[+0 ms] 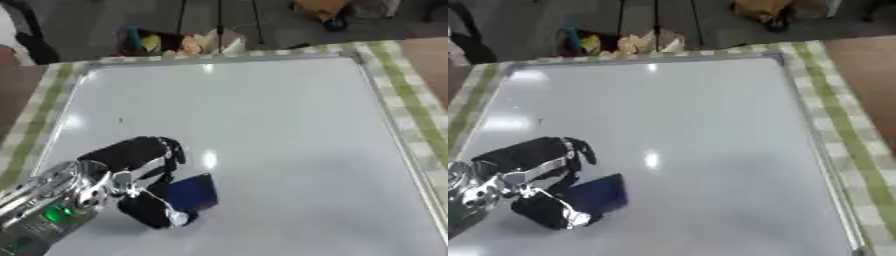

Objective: Wipe the whiteboard clean with a brush.

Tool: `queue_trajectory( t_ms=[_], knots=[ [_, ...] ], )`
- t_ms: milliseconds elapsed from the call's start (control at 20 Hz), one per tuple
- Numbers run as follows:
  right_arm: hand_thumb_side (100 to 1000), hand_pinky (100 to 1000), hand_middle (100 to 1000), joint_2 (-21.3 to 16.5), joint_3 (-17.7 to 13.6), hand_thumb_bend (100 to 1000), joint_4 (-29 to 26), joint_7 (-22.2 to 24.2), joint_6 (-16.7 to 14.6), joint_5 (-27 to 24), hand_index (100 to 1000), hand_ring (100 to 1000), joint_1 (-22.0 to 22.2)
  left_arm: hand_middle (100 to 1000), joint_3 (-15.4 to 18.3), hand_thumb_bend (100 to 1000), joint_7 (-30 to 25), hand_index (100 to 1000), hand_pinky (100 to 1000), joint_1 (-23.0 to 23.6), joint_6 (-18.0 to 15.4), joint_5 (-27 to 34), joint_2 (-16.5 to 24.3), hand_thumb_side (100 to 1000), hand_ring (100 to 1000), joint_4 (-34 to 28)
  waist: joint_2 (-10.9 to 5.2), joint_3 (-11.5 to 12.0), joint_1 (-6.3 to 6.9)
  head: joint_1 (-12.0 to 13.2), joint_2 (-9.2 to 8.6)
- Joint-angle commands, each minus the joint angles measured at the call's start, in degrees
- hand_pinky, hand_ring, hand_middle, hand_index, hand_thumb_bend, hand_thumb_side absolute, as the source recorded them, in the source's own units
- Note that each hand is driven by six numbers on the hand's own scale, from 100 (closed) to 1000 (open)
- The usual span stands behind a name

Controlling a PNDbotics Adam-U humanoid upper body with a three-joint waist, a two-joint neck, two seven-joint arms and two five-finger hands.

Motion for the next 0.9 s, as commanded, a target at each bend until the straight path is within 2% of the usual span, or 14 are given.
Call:
queue_trajectory(
  t_ms=[50,200,450,900],
  knots=[
    [766,632,522,-0.7,-0.2,100,-0.9,0.0,0.0,-0.3,687,579,-0.4,764,0.0,442,-3.9,123,587,-0.5,4.6,0.2,0.3,386,721,-0.3,-0.93,-0.1,-0.29,0.3,-0.55],
    [765,632,522,-0.7,-0.2,100,-0.9,0.0,-0.1,-0.4,687,579,-0.4,755,-0.3,405,-3.4,119,575,-0.6,4.8,0.3,0.0,388,710,0.5,-0.91,-0.1,-0.31,0.3,-0.58],
    [765,633,521,-0.5,-0.1,100,-0.9,0.1,0.0,-0.4,687,578,-0.4,746,-0.5,396,-2.8,116,568,-0.5,5.0,0.7,-0.3,402,704,1.4,-0.81,-0.1,-0.33,0.3,-0.60],
    [766,634,521,-0.3,-0.1,100,-0.9,0.2,-0.1,-0.3,688,578,-0.4,776,-1.2,416,-2.1,126,566,-0.1,5.1,1.3,-1.4,400,722,5.2,-0.59,-0.2,-0.46,0.5,-0.60]
  ],
)
